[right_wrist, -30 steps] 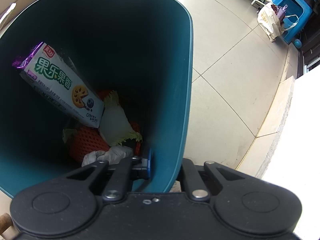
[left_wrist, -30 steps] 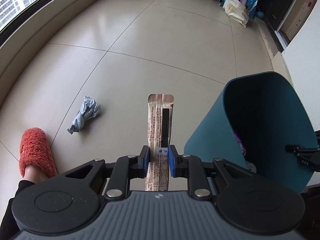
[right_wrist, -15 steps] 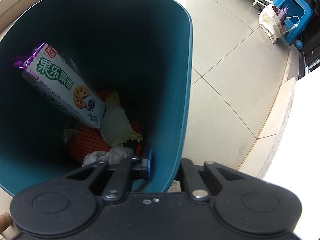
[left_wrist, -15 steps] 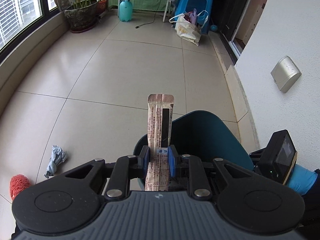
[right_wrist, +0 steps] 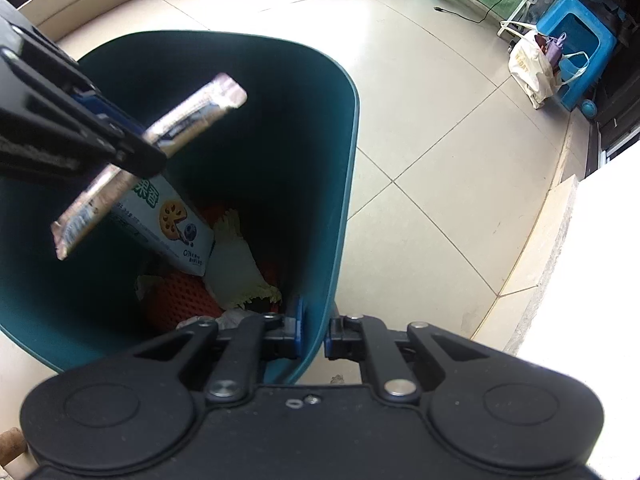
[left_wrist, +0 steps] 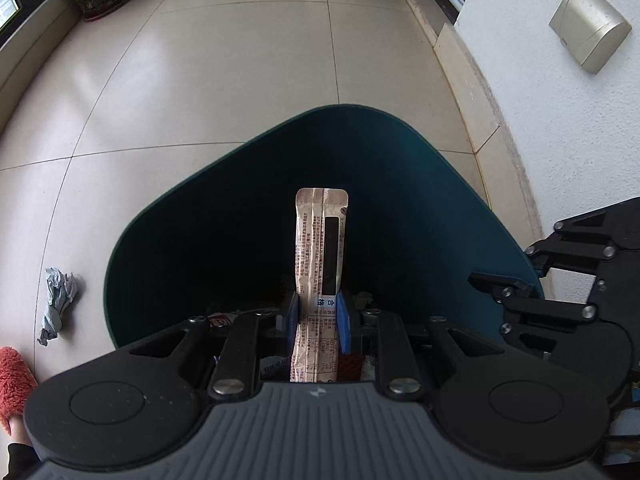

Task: Collect trash
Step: 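Carry the snack stick with the left tool into the bin and release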

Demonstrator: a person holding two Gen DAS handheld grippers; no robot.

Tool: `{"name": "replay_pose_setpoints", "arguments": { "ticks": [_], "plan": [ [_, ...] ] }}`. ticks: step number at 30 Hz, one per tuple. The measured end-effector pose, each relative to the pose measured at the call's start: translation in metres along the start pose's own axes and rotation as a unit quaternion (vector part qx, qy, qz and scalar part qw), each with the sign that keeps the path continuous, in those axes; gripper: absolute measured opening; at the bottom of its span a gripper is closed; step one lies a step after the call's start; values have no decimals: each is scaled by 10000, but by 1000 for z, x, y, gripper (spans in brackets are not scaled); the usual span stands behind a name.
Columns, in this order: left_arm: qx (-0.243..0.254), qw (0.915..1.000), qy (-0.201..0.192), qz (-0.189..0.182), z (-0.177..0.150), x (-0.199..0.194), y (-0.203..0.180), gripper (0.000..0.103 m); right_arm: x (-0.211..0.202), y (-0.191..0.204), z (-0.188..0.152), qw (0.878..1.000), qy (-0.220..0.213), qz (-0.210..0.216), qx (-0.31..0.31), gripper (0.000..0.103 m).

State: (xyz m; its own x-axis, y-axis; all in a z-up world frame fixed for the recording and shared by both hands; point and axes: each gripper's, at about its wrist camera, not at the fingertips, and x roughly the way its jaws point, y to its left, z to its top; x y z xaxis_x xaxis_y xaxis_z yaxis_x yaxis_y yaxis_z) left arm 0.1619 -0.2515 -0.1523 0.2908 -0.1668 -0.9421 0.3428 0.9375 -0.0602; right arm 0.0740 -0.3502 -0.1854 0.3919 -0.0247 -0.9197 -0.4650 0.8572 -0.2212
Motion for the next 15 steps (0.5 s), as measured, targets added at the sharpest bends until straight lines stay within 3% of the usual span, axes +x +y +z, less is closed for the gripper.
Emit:
{"name": "replay_pose_setpoints", "arguments": {
  "ticks": [7,15],
  "plan": [
    [92,9991,310,266,3,48,0,19,0,8,0,9999,-23,-69,-105,9],
    [93,9975,661,237,0,77,0,21,-5,5,-3,10000,-59,-45,-40,9]
  ]
}}
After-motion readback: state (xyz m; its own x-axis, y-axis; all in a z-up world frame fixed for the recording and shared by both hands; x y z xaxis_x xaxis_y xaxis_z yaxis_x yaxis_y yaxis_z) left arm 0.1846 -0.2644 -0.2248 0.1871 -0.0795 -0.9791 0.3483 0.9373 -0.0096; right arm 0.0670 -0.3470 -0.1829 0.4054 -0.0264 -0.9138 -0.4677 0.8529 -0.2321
